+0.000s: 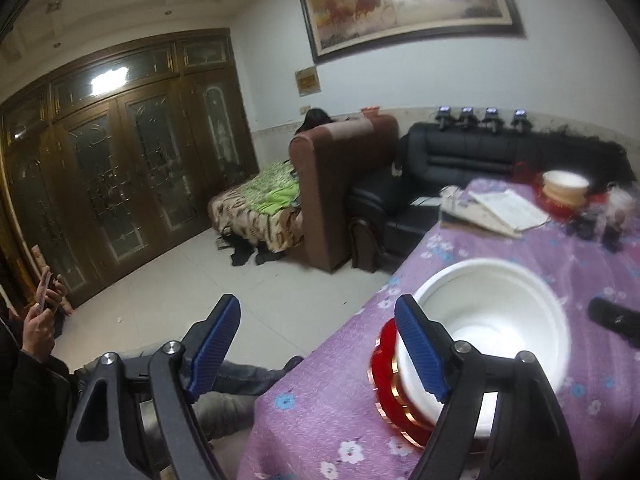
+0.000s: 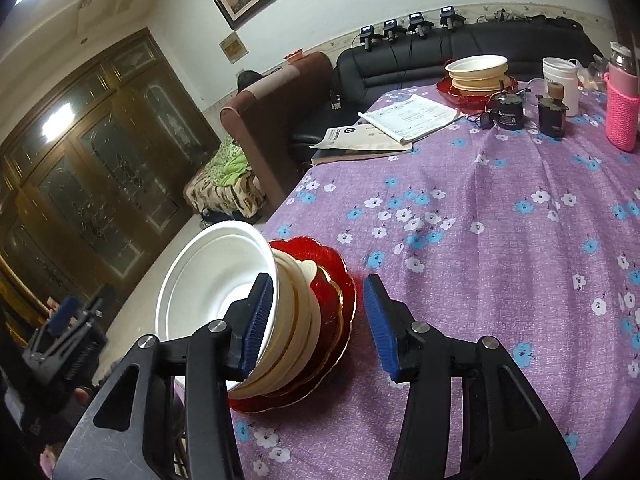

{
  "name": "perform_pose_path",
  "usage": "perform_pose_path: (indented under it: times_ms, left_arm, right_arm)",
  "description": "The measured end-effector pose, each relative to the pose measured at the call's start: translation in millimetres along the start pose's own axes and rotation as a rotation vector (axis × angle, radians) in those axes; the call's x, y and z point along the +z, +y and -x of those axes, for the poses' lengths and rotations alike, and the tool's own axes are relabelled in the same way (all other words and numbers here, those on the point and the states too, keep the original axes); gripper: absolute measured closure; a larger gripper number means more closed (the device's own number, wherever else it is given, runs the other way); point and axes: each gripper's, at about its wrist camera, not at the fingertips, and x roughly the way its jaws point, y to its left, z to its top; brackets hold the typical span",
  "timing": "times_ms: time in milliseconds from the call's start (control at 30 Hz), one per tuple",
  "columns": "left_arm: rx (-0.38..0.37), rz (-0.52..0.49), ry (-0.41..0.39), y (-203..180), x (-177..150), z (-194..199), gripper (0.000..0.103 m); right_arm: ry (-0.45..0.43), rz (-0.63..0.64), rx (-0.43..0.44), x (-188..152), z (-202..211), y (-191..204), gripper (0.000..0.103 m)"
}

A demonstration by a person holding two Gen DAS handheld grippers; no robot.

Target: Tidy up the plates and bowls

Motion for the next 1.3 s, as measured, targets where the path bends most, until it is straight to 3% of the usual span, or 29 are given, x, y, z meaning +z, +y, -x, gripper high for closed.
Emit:
perform_pose_path:
  times_ms: [400,900,1100,1300]
  left_arm:
    - [-0.147,-0.037,-0.221,-37.8,7.9,62.2,0.022]
    - [-0.387,-0.127,-0.417,-114.9,-2.0,107.3,0.019]
    - [-0.494,-0.172,-0.441,-153.3,-7.4,114.3,0.018]
    - [-0.591,-0.199,-0.383,-187.7,-14.0,108.3,0.018]
  right_arm:
    - [-0.095,-0.024,-0.016,7.1,38.1,-19.8,0.055]
    - [-0.196,-0.109,-0.133,14.9,100.3,-90.9,0.056]
    - [-0.201,-0.126,-0.229,12.5,119.0,-131.2,0.056]
    - [-0.163,-0.164,-0.322,4.3,126.3,-177.5,0.056]
